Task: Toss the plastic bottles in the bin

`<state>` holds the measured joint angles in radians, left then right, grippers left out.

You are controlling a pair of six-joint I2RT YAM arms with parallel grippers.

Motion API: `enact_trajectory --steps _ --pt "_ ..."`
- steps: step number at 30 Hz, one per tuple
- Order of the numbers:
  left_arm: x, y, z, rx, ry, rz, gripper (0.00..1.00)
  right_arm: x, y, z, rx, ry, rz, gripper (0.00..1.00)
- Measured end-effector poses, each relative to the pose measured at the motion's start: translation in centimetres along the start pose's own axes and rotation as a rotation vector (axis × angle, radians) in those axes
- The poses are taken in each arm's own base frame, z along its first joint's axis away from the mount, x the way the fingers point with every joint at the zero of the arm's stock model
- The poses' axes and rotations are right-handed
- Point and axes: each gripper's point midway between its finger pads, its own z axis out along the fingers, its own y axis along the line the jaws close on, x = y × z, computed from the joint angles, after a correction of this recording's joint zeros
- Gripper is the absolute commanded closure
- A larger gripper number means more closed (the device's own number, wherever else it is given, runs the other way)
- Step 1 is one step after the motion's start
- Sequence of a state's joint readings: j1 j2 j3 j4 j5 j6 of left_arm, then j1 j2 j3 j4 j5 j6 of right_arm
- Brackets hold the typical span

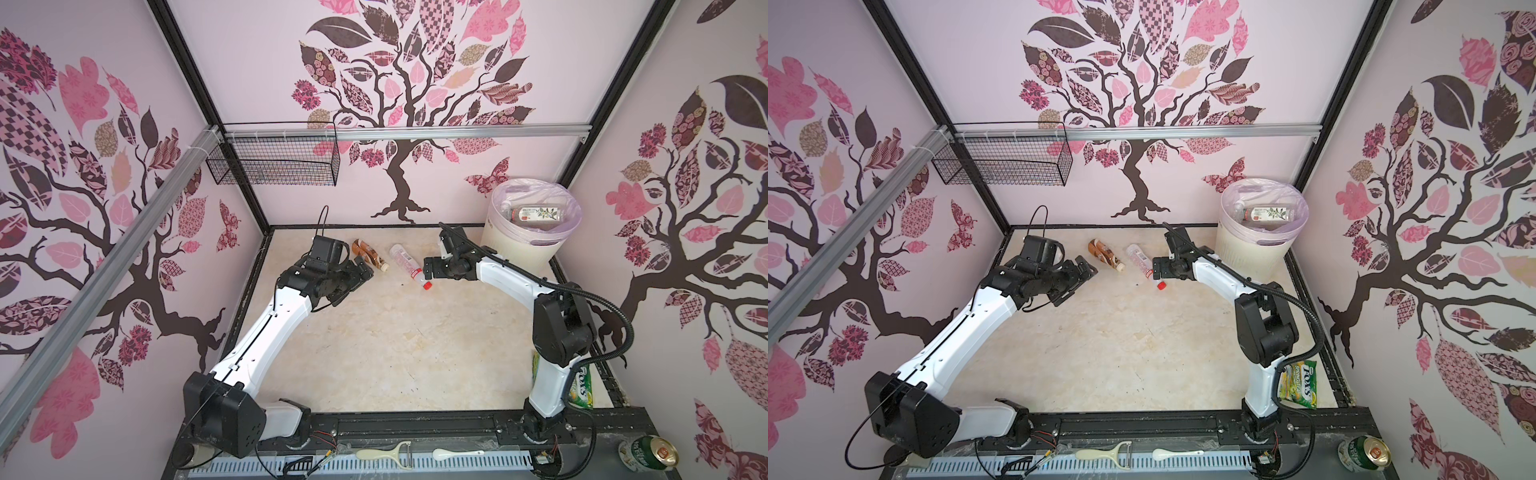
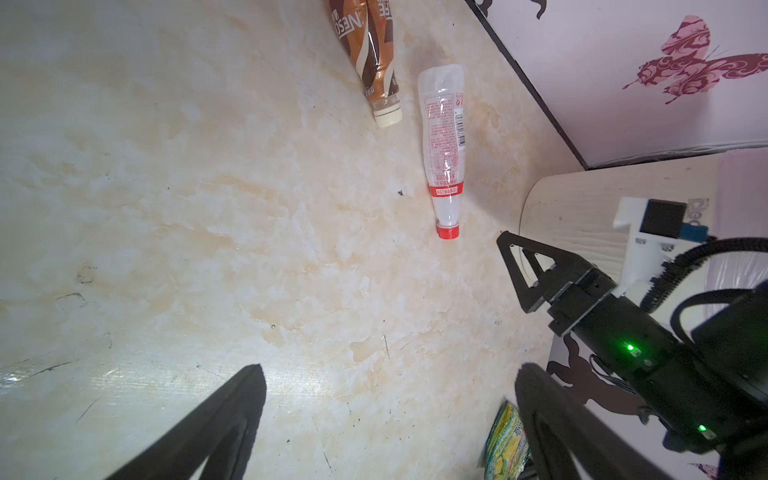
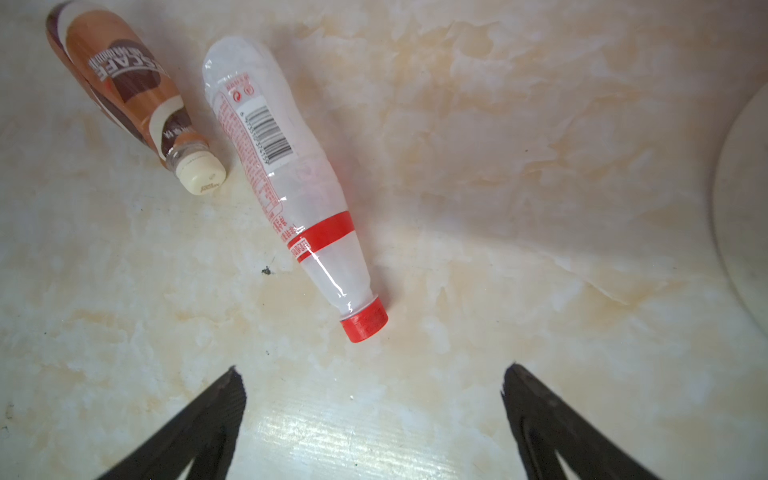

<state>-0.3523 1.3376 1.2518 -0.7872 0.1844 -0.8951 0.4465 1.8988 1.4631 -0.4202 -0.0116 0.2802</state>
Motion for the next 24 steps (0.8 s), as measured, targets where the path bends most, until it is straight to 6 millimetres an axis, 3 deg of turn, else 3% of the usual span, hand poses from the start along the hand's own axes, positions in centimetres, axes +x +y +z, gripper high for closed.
enact_trajectory --steps 7,13,19,24 --pt "0.9 0.2 0.1 -0.004 0.044 -0.031 0.02 1.7 1.6 4.1 -0.014 0.055 -0.068 0.09" --pt "1.8 1.0 0.1 -0.036 0.084 -0.05 0.02 1.8 2.0 7.1 0.016 0.07 -0.101 0.17" --pt "2.3 2.2 -0.2 -0.079 0.11 -0.06 0.02 2.0 1.8 8.7 0.028 0.086 -0.11 0.29" --pt "1.6 3.1 -0.4 -0.095 0.099 -0.084 0.02 2.8 2.2 9.1 0.036 0.102 -0.136 0.36"
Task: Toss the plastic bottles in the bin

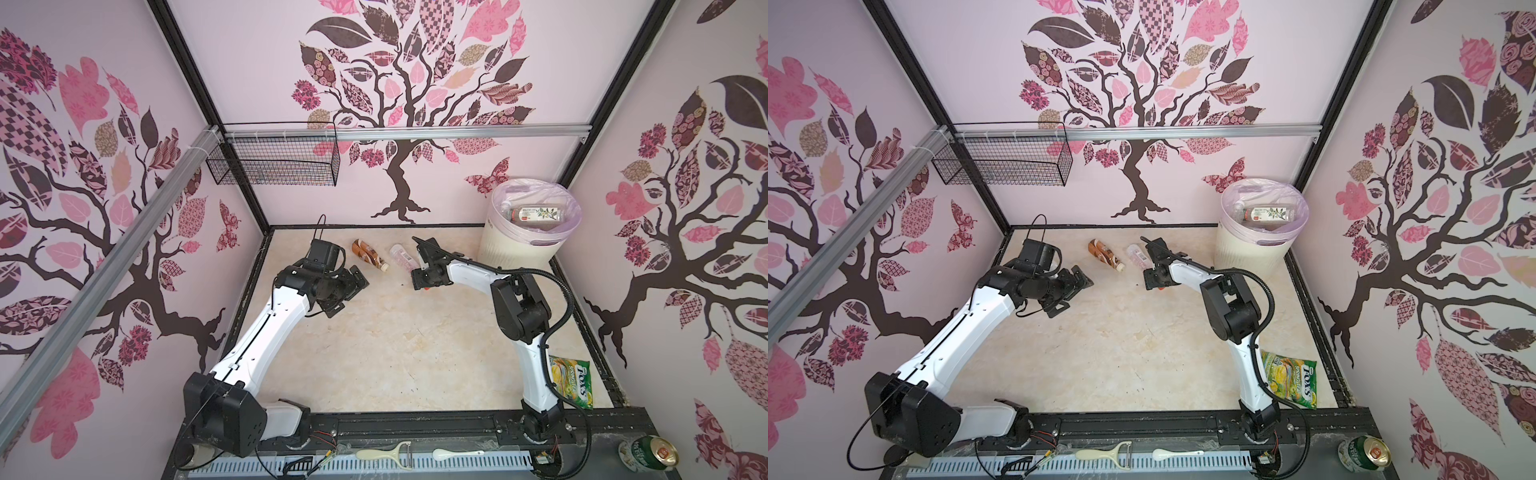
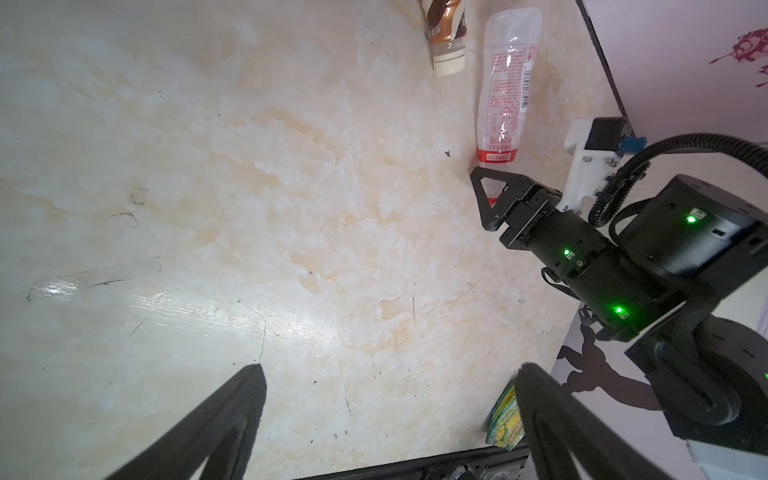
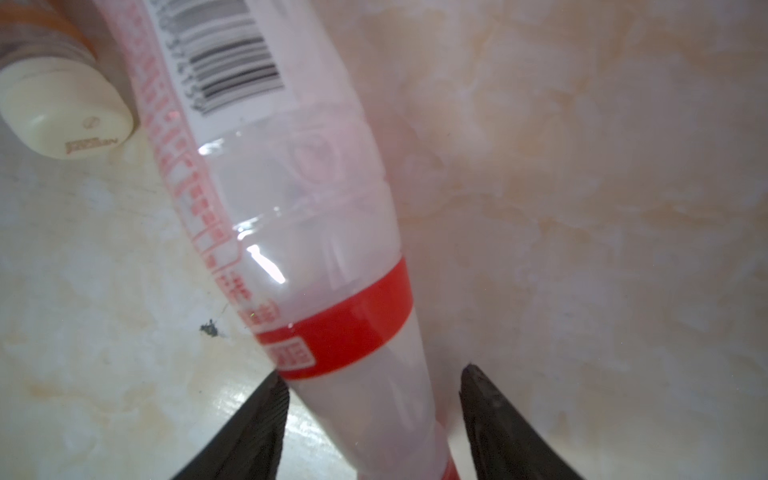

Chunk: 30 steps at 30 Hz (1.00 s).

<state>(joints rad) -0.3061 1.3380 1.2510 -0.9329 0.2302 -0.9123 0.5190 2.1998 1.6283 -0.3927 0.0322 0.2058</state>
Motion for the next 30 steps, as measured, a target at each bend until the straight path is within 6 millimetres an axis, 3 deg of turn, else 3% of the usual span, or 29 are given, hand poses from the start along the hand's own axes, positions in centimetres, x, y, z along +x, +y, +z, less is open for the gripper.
enact_trajectory --steps 13,30 --pt "0.1 0.16 -0.36 0.001 0.003 0.005 0.02 0.57 1.16 0.08 0.001 0.007 -0.039 0.63" --pt "0.27 0.42 -0.77 -0.005 0.001 0.011 0.02 0.62 1.2 0.34 -0.004 -0.01 -0.047 0.69"
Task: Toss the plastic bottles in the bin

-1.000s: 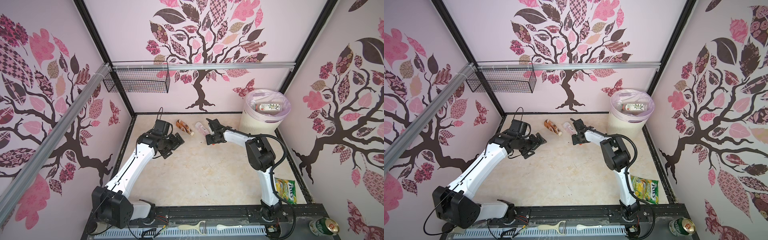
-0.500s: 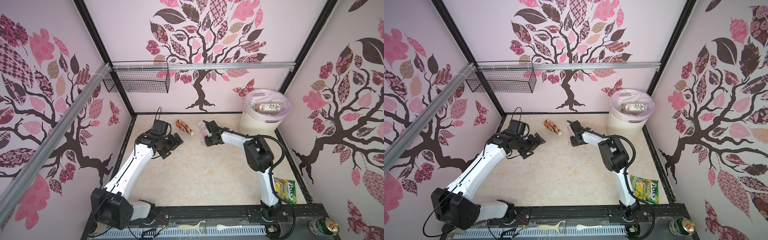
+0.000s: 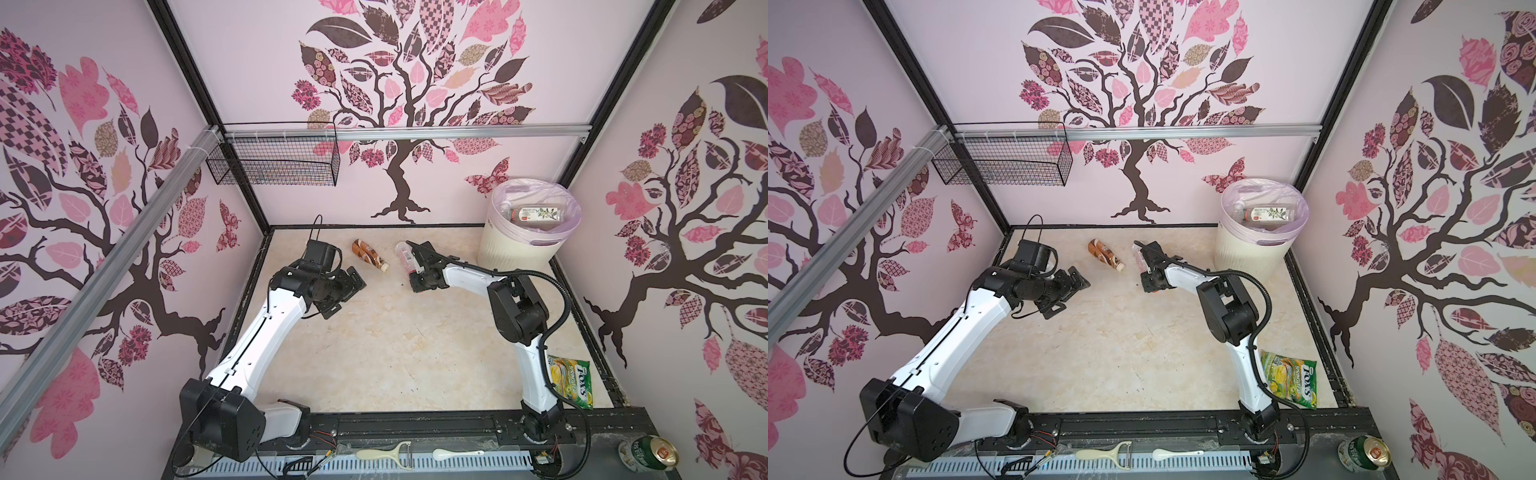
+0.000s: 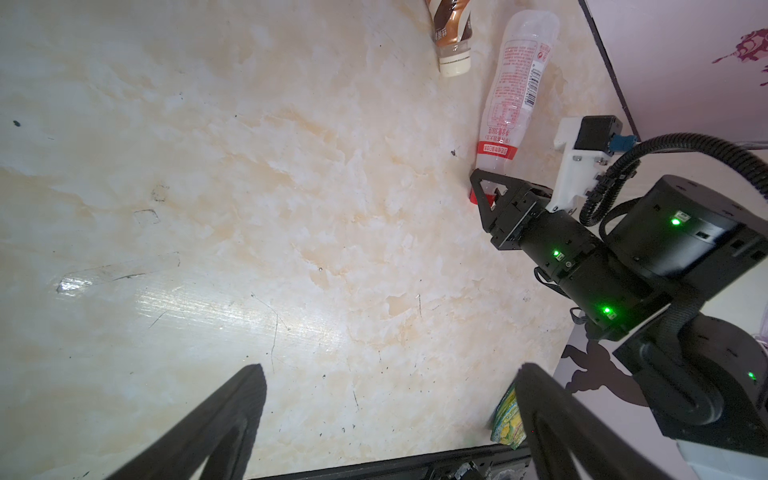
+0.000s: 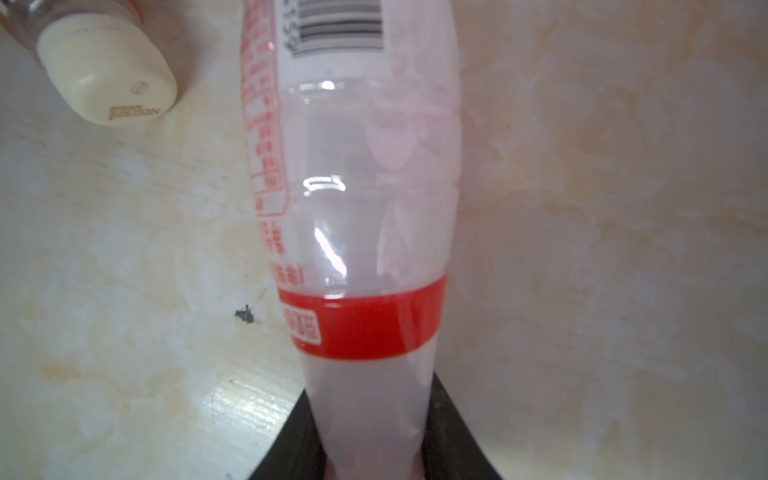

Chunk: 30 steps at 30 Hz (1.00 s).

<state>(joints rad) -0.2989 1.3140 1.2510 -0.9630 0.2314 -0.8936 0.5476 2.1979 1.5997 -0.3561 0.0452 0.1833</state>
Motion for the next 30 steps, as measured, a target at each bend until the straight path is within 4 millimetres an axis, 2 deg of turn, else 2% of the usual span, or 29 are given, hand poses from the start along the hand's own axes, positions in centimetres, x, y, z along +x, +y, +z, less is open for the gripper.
enact_trajectory --steps 4,9,20,22,30 --pt "0.0 0.0 0.1 0.001 0.003 -0.005 0.02 0.5 0.1 -0.2 -0.002 0.001 -0.004 0.7" --pt "0.0 0.0 0.3 -0.002 0.006 -0.021 0.02 2.8 1.2 -1.4 -0.003 0.033 -0.017 0.7" --pt "0.1 0.7 1.2 -0.015 0.009 -0.05 0.02 11.1 7.2 -5.5 -0.06 0.154 -0.049 0.66" --pt "0.3 1.1 1.6 -0.024 0.015 -0.058 0.02 11.8 7.4 -5.9 -0.068 0.168 -0.04 0.65" --pt "0.4 1.8 2.3 -0.039 0.015 -0.077 0.02 12.9 6.6 -6.4 -0.045 0.225 -0.017 0.46"
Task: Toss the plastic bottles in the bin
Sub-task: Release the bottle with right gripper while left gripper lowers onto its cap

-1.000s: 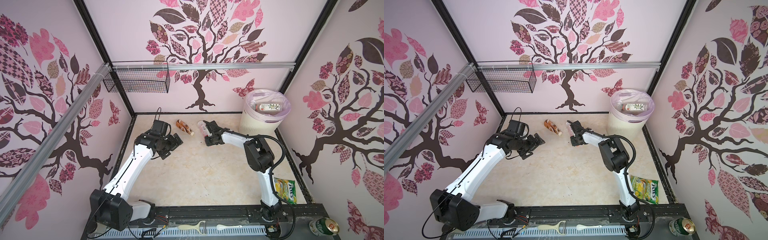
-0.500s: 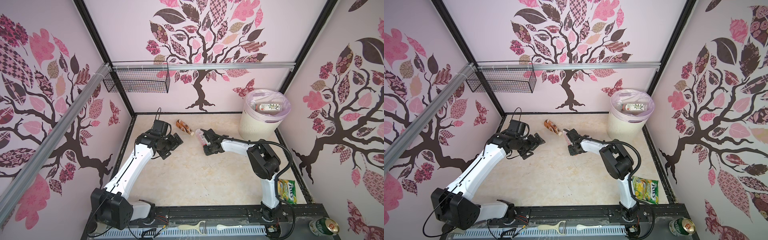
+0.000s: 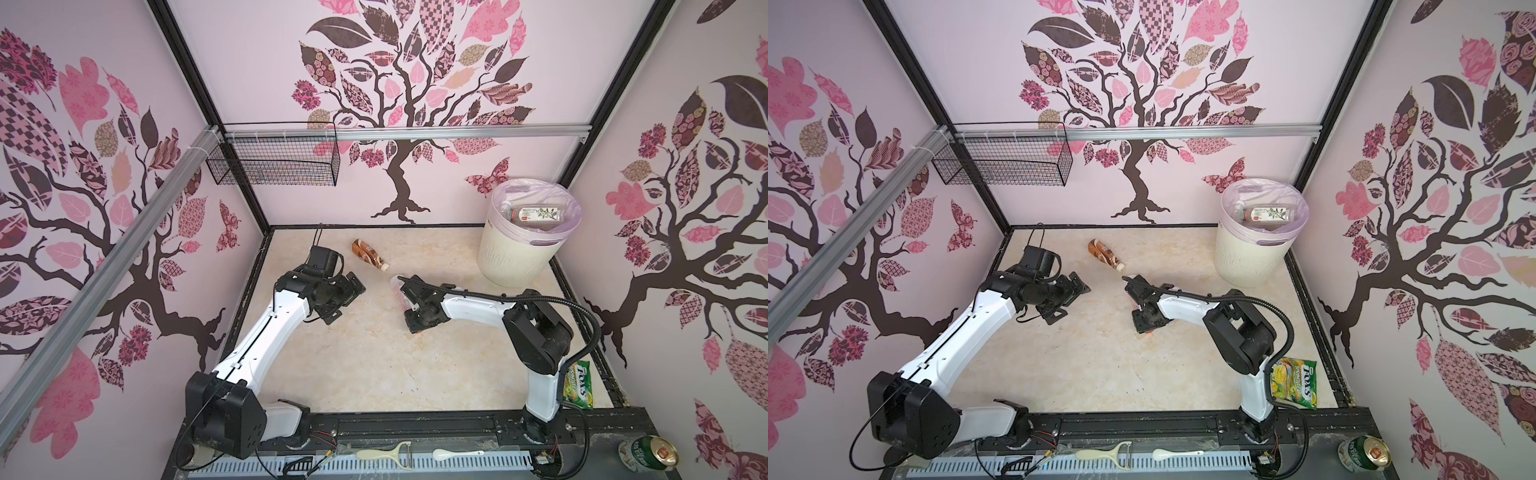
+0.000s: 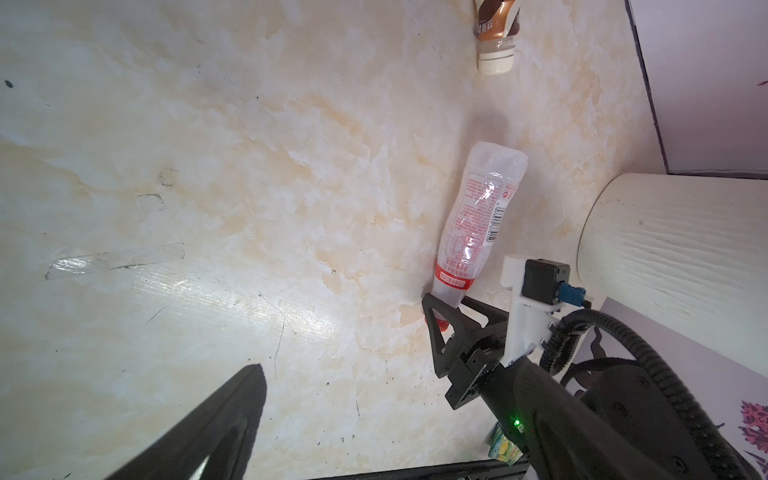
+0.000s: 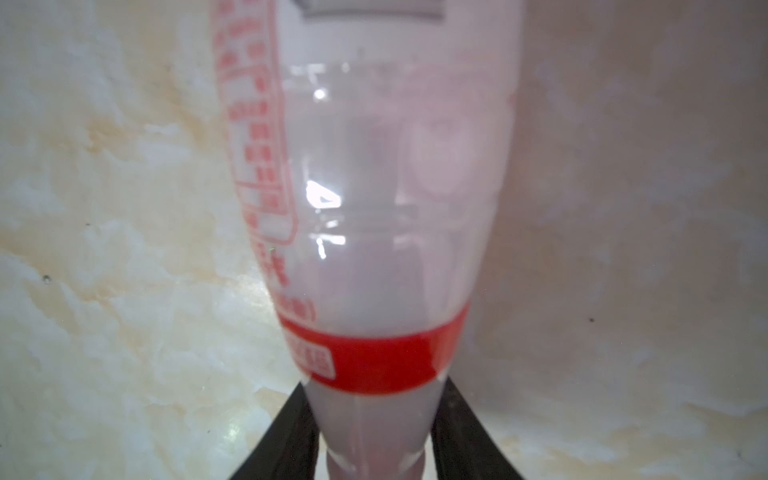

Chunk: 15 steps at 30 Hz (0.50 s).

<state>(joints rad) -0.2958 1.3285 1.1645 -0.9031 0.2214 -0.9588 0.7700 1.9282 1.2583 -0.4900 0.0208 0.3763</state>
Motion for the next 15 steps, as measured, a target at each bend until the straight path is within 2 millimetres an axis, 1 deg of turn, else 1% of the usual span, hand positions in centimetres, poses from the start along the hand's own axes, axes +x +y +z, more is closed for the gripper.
enact_trajectory --steps 2,5,8,11,13,15 --pt "0.0 0.1 0.3 -0.007 0.005 -0.008 0.02 0.2 -0.2 -0.2 0.01 0.017 -0.008 0.42" --pt "-0.1 0.2 1.0 -0.016 0.012 -0.014 0.02 -0.3 -0.1 -1.0 0.014 0.009 -0.018 0.37" --pt "-0.2 0.3 1.8 -0.029 0.025 -0.019 0.02 -1.2 -0.1 -2.6 0.006 -0.024 -0.024 0.3" --pt "-0.2 0.5 2.6 -0.043 0.04 -0.024 0.02 -2.1 0.0 -4.7 -0.009 -0.063 -0.024 0.23" --pt "-0.2 0.5 3.0 -0.048 0.047 -0.027 0.02 -3.0 -0.5 -6.2 -0.02 -0.095 -0.007 0.13" --pt "-0.2 0.4 3.4 -0.05 0.053 -0.028 0.02 -3.7 -1.5 -7.5 -0.022 -0.121 0.023 0.02"
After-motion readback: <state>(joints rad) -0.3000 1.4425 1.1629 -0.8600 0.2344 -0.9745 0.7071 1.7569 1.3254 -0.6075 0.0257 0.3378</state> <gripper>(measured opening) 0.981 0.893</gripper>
